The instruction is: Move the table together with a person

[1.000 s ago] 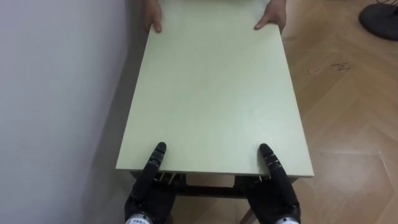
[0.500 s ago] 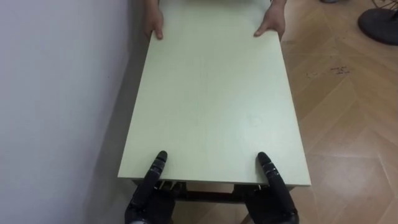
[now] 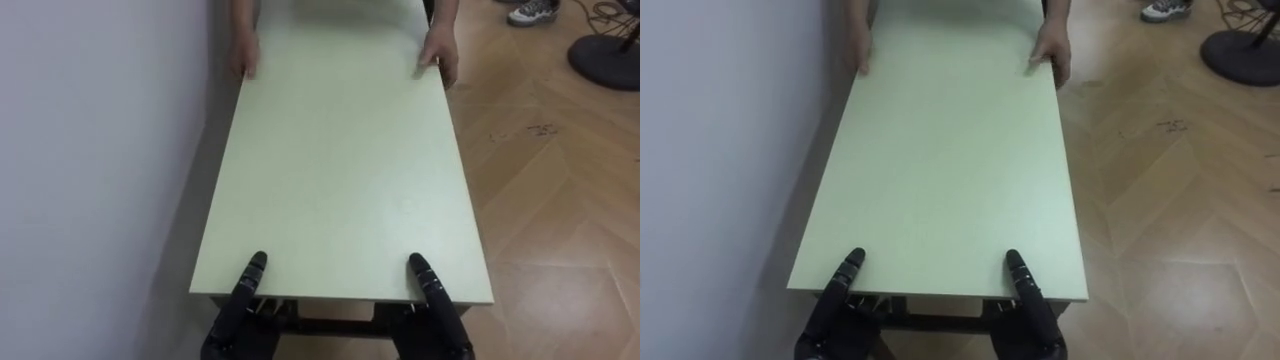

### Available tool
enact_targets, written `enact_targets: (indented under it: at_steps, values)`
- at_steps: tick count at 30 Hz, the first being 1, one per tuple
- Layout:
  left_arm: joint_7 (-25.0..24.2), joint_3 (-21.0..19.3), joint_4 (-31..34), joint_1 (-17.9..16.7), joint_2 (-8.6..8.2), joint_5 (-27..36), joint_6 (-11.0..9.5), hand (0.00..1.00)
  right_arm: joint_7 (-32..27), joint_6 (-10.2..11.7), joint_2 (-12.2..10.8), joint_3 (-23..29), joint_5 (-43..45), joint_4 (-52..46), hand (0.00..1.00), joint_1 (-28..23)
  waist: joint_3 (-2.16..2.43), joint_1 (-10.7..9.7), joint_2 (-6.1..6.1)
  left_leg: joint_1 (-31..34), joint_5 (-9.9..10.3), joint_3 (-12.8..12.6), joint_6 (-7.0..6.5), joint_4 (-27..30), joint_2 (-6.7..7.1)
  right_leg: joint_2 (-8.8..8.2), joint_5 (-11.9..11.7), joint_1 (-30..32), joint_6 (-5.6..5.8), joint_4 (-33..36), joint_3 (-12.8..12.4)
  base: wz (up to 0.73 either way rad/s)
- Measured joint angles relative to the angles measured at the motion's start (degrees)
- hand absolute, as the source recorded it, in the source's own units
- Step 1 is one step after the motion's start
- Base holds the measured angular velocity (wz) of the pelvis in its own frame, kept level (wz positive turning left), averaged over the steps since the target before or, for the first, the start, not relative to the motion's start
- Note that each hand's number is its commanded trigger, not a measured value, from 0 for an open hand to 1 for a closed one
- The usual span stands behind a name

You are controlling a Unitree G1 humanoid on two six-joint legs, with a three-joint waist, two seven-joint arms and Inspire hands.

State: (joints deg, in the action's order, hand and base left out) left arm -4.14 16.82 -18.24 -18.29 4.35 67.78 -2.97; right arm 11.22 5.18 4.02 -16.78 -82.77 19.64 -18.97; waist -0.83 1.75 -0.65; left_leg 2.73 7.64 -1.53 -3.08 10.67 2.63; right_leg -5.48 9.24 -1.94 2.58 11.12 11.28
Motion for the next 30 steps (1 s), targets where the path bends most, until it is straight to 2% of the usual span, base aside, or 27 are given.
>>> enact_targets:
  at_steps: [1, 2, 3, 4, 5, 6, 9, 14, 17, 23, 30]
  values:
    - [-0.2, -0.2, -0.7, 0.2, -0.29, -0.1, 0.0, 1.00, 0.0, -0.2, -0.1, 0.1, 0.0, 0.3, 1.00, 0.1, 0.03, 0.0, -0.07, -0.3, 0.0, 0.1, 0.07, 0.0, -0.03, 0.09, -0.1, -0.4, -0.08, -0.4, 0.0, 0.00]
    - [-0.4, -0.4, -1.0, 0.4, -0.48, -0.4, 0.0, 1.00, 0.0, -0.3, -0.1, 0.1, 0.0, 0.5, 0.94, 0.2, 0.02, 0.0, -0.05, -0.4, 0.1, 0.1, 0.09, 0.0, -0.05, 0.13, -0.1, -0.6, -0.08, -0.4, 0.1, 0.00]
    - [-0.4, -0.5, -1.1, 0.5, -0.52, -0.6, 0.0, 1.00, 0.0, -0.3, -0.1, 0.1, 0.0, 0.6, 0.76, 0.3, 0.00, 0.0, 0.00, -0.4, 0.1, 0.2, 0.10, 0.0, -0.06, 0.15, -0.1, -0.6, -0.08, -0.4, 0.1, 0.00]
    - [-0.6, -0.7, -1.1, 0.4, -0.64, -0.9, 0.0, 0.94, 0.1, -0.4, -0.1, 0.1, 0.0, 0.6, 0.57, 0.3, -0.04, 0.0, 0.06, -0.4, 0.1, 0.2, 0.11, 0.0, -0.10, 0.19, -0.1, -0.6, -0.08, -0.4, 0.1, 0.00]
    - [-0.7, -0.9, -1.1, 0.3, -0.74, -1.0, 0.0, 0.51, 0.2, -0.4, -0.1, 0.1, 0.0, 0.6, 0.20, 0.2, -0.04, 0.0, 0.07, -0.4, 0.1, 0.2, 0.12, 0.0, -0.11, 0.21, -0.1, -0.6, -0.09, -0.4, 0.1, 0.00]
    - [-1.0, -1.0, -1.4, 0.3, -0.81, -1.1, 0.0, 0.00, 0.3, -0.4, -0.1, 0.2, 0.1, 0.7, 0.00, 0.2, -0.05, 0.0, 0.05, -0.4, 0.1, 0.2, 0.12, 0.0, -0.12, 0.22, -0.1, -0.6, -0.09, -0.5, 0.1, 0.00]
    - [-2.8, -2.0, -3.3, 0.6, -0.93, -1.6, -0.2, 0.00, 2.1, -1.3, -0.3, 0.7, 0.7, 2.3, 0.00, 0.6, -0.06, 0.1, 0.05, -0.5, 0.1, 0.2, 0.15, 0.0, -0.13, 0.27, -0.1, -0.8, -0.09, -0.5, 0.1, 0.00]
    - [-6.4, -2.4, -7.9, 2.3, 0.43, -14.4, -0.6, 0.00, 4.6, -1.7, 1.2, 1.1, 10.9, 8.2, 0.00, 3.1, -0.09, 0.1, 0.03, -0.7, 0.1, 0.2, 0.20, 0.1, -0.25, 0.38, -0.1, -0.9, -0.21, -0.6, 0.1, 0.00]
    - [-7.6, -2.7, -10.2, 2.8, 0.63, -16.8, -1.1, 0.00, 5.2, -1.7, 1.6, 1.2, 12.7, 10.1, 0.00, 3.8, -0.12, 0.1, 0.13, -1.2, 0.2, 0.2, 0.38, 0.0, -0.35, 0.50, -0.1, -1.2, -0.21, -0.6, 0.0, 0.00]
    - [-9.5, -3.3, -12.2, 3.5, 0.86, -17.6, -1.4, 0.00, 6.6, -2.3, 2.2, 1.2, 12.9, 11.3, 0.00, 3.9, 0.34, 0.2, 0.09, -1.2, 0.2, -0.1, 0.38, 0.1, -0.37, 0.59, -0.2, -1.2, -0.34, -1.6, -0.1, -0.01]
    - [-11.6, -3.6, -13.8, 3.5, 0.86, -18.5, -2.6, 0.00, 8.6, -2.4, 2.4, 1.2, 13.0, 12.3, 0.00, 3.7, 0.35, 0.2, 0.36, -1.4, 0.2, -0.2, 0.38, 0.1, -0.35, 0.60, -0.2, -2.1, -0.37, -2.3, 0.0, -0.01]
